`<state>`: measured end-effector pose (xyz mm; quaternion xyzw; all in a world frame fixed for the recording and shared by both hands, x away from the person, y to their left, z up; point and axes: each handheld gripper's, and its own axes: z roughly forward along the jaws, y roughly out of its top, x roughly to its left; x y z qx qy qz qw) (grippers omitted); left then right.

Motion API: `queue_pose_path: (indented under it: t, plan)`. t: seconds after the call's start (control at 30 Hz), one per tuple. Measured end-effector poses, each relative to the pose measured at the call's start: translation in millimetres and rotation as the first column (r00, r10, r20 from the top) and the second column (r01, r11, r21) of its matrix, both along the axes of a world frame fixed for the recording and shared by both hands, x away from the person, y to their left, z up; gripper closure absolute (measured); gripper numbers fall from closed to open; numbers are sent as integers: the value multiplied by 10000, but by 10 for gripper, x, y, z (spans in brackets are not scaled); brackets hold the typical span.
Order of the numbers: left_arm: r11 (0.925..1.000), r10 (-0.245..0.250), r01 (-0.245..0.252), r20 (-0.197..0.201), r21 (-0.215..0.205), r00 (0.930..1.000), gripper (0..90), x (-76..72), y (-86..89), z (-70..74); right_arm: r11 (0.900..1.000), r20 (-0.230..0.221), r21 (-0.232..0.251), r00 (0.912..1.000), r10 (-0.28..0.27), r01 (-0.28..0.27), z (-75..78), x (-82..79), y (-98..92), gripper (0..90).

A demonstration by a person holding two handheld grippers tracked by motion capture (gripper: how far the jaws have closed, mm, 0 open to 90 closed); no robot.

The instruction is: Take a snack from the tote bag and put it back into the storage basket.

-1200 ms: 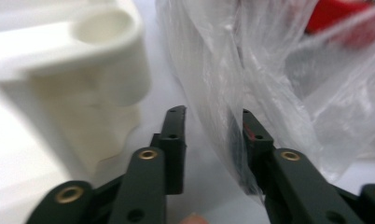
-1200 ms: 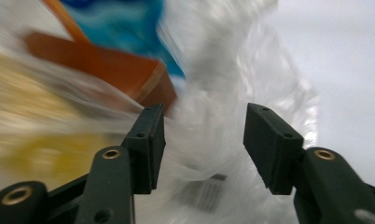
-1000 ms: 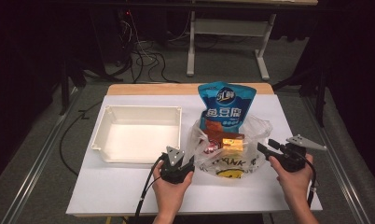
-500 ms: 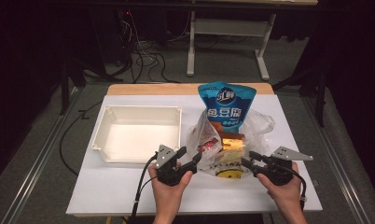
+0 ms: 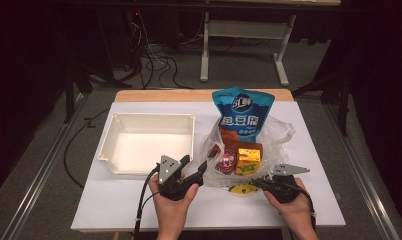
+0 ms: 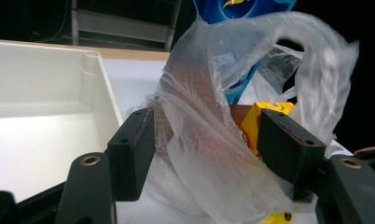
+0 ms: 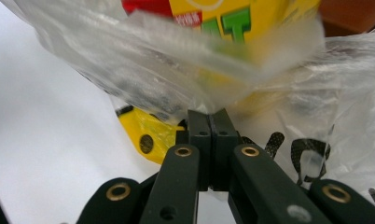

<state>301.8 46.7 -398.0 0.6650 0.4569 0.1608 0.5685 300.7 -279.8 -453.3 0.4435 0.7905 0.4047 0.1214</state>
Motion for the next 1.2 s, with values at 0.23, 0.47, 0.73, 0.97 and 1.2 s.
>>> queue_pose_path:
  t: [0.23, 0.47, 0.73, 0.97, 1.2]
  plan:
    - [9702, 378, -116, -1039, 2422, 9939, 627, 210, -386, -380, 9998, 644, 170, 9978, 130, -142, 101, -155, -27, 900]
    - [8833, 891, -76, -1520, 4687, 9844, 899, 320, -494, -789, 9984, 340, 39, 9978, -565, 564, 41, -118, -162, 900]
    - [8783, 786, -22, -1397, 4782, 9871, 900, 313, -469, -844, 9868, 1385, 1310, 9838, -1137, 956, 321, -337, -359, 834]
    - [8788, 673, 81, -1406, 4772, 9878, 900, 313, -484, -843, 9726, 2574, 2311, 9626, -845, 236, 602, -539, -150, 869]
    - [9034, 163, 517, -1545, 4257, 9879, 884, 289, -420, -830, 9800, 1895, 1988, 9809, -451, 66, 222, -44, 846, 567]
